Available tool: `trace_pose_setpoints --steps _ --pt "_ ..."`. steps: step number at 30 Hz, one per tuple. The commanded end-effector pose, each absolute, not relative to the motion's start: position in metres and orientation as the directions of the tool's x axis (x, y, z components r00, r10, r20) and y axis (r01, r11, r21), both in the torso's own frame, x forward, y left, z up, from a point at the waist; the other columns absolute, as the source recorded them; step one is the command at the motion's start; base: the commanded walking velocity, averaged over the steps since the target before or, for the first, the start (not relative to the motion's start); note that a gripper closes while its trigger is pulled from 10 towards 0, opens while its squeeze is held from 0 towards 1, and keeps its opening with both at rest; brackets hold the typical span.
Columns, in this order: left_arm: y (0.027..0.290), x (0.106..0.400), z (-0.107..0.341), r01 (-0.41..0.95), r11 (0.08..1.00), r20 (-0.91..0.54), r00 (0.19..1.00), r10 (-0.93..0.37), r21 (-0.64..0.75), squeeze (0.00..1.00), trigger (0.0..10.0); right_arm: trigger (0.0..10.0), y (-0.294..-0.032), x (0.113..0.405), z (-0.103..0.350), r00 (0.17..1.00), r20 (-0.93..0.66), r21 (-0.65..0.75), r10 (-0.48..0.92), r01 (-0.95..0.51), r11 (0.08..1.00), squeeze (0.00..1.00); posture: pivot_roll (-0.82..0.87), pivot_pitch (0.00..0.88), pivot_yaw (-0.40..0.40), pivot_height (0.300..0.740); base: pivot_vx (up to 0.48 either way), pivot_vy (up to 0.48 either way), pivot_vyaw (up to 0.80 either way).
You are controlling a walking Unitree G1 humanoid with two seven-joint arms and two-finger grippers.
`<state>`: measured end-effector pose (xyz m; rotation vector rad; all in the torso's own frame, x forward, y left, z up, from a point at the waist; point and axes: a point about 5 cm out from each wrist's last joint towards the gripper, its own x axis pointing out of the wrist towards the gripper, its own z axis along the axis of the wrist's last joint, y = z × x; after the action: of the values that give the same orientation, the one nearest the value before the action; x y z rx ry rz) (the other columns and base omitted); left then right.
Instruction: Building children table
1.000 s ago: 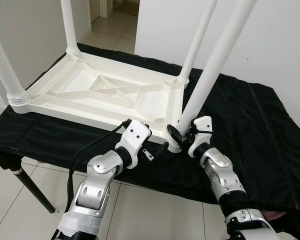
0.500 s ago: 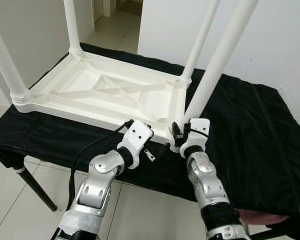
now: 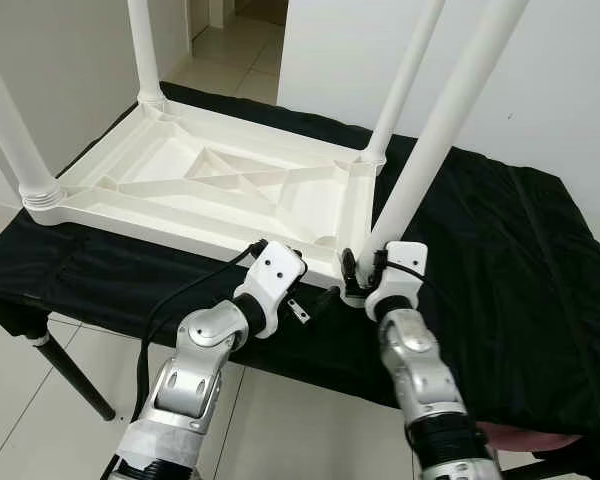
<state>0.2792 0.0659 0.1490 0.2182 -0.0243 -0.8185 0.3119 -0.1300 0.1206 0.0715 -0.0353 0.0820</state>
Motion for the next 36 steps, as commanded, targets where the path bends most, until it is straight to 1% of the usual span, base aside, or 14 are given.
trace_pose_setpoints --steps 1,3,4,5,6,7,10,12,14,24,25,26,27,36 --pt "0.067 0.282 0.149 0.664 0.717 -0.045 0.74 -0.671 0.211 0.0 10.0 10.0 -0.141 0.312 0.122 0.994 0.053 0.075 0.093 -0.097 0.992 1.0 0.03 0.0 -0.112 0.74 0.0 0.0 0.0" --pt "0.067 0.281 0.15 0.664 0.716 -0.045 0.739 -0.672 0.213 0.0 10.0 10.0 -0.145 0.316 0.122 0.979 0.045 0.061 0.2 -0.202 0.977 1.0 0.03 0.0 -0.112 0.74 0.0 0.0 0.0" --pt "0.068 0.281 0.15 0.664 0.717 -0.046 0.74 -0.671 0.215 0.0 10.0 10.0 -0.148 0.318 0.123 0.962 0.043 0.041 0.269 -0.271 0.962 0.82 0.03 0.0 -0.112 0.74 0.0 0.0 0.0" --pt "0.069 0.281 0.15 0.663 0.717 -0.047 0.74 -0.67 0.216 0.0 10.0 10.0 -0.15 0.32 0.125 0.943 0.039 0.019 0.332 -0.333 0.943 0.82 0.03 0.0 -0.111 0.74 0.0 0.0 0.0" --pt "0.069 0.281 0.15 0.663 0.717 -0.047 0.74 -0.67 0.216 0.0 10.0 10.0 -0.15 0.32 0.125 0.943 0.039 0.019 0.332 -0.333 0.943 0.82 0.03 0.0 -0.111 0.74 0.0 0.0 0.0" --pt "0.069 0.281 0.15 0.664 0.716 -0.048 0.74 -0.671 0.216 0.0 10.0 10.0 -0.152 0.323 0.128 0.92 0.048 0.003 0.388 -0.389 0.921 0.0 0.04 0.0 -0.11 0.74 0.0 0.0 0.0" --pt "0.068 0.281 0.15 0.667 0.713 -0.048 0.736 -0.675 0.218 0.0 10.0 10.0 -0.154 0.328 0.134 0.864 0.058 -0.048 0.501 -0.499 0.865 0.0 0.04 0.0 -0.107 0.74 0.0 0.0 0.0" --pt "0.068 0.281 0.15 0.667 0.712 -0.047 0.736 -0.675 0.218 0.0 10.0 10.0 -0.154 0.329 0.134 0.859 0.056 -0.054 0.51 -0.507 0.86 0.0 0.04 0.0 -0.107 0.74 0.0 0.0 0.0" --pt "0.065 0.282 0.151 0.673 0.707 -0.045 0.73 -0.682 0.219 0.0 10.0 10.0 -0.145 0.334 0.134 0.78 0.032 -0.066 0.625 -0.622 0.78 0.0 0.04 0.0 -0.101 0.74 0.0 0.0 0.0" --pt "0.064 0.282 0.152 0.678 0.701 -0.043 0.725 -0.687 0.221 0.0 10.0 10.0 -0.139 0.342 0.125 0.691 -0.048 -0.088 0.721 -0.722 0.686 0.0 0.05 0.0 -0.095 0.74 0.0 0.0 0.0" --pt "0.064 0.281 0.152 0.679 0.7 -0.044 0.724 -0.688 0.221 0.0 10.0 3.6 -0.14 0.343 0.122 0.684 -0.063 -0.088 0.727 -0.729 0.679 0.0 0.05 0.0 -0.096 0.74 0.0 0.0 0.0" --pt "0.064 0.281 0.152 0.679 0.7 -0.044 0.724 -0.688 0.221 0.0 10.0 3.6 -0.14 0.343 0.122 0.684 -0.063 -0.088 0.727 -0.729 0.679 0.0 0.05 0.0 -0.096 0.74 0.0 0.0 0.0" --pt "0.064 0.28 0.152 0.679 0.7 -0.044 0.724 -0.688 0.221 0.0 10.0 0.0 -0.142 0.345 0.119 0.687 -0.082 -0.086 0.722 -0.726 0.682 0.0 0.05 0.0 -0.097 0.74 0.0 0.0 0.0" --pt "0.064 0.279 0.151 0.677 0.703 -0.046 0.726 -0.686 0.218 0.0 10.0 0.0 -0.153 0.342 0.108 0.7 -0.11 -0.044 0.706 -0.713 0.7 0.0 0.05 0.0 -0.103 0.74 0.0 0.0 0.0"
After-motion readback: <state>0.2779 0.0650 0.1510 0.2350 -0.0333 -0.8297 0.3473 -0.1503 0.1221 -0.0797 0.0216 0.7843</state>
